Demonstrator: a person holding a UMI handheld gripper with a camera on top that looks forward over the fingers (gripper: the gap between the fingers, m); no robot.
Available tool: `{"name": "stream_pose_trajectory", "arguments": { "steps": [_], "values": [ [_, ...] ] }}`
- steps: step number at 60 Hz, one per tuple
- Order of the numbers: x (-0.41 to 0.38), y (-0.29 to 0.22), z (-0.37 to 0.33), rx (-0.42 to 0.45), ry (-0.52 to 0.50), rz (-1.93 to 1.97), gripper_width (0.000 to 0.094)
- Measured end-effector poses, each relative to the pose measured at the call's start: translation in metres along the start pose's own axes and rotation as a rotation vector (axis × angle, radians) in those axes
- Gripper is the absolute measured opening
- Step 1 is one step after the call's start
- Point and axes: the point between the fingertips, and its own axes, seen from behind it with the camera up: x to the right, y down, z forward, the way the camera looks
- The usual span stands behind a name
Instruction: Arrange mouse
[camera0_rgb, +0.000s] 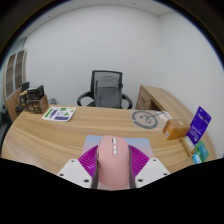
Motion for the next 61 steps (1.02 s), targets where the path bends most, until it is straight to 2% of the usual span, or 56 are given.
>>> {"name": "stream_pose_trajectory", "arguments": {
  "steps": [12,14,20,26,29,32,35,48,61],
  "values": [
    [0.028,0.065,0.077,-0.163,-0.069,0.001,0.0432],
    [0.029,0.059,0.082,-0.113,-0.077,0.008,0.0427],
    [0.029,0.06,0.085,-0.108,-0.096,0.005,0.0465],
    [0.029,0.06,0.086,-0.122,-0.12,0.01,0.0543],
    [0.028,0.061,0.085,-0.149,-0.139,0.012,0.0628],
    [0.028,0.055,0.079,-0.148,-0.156,0.022,0.0874],
    [0.025,0.042,0.07,-0.106,-0.182,0.022,0.0824],
    [0.012,0.035,-0.005,-0.021,-0.214,-0.033,0.0835],
    [-0.033,0.056,-0.108,0.061,-0.287,-0.049,0.0833]
  ]
}}
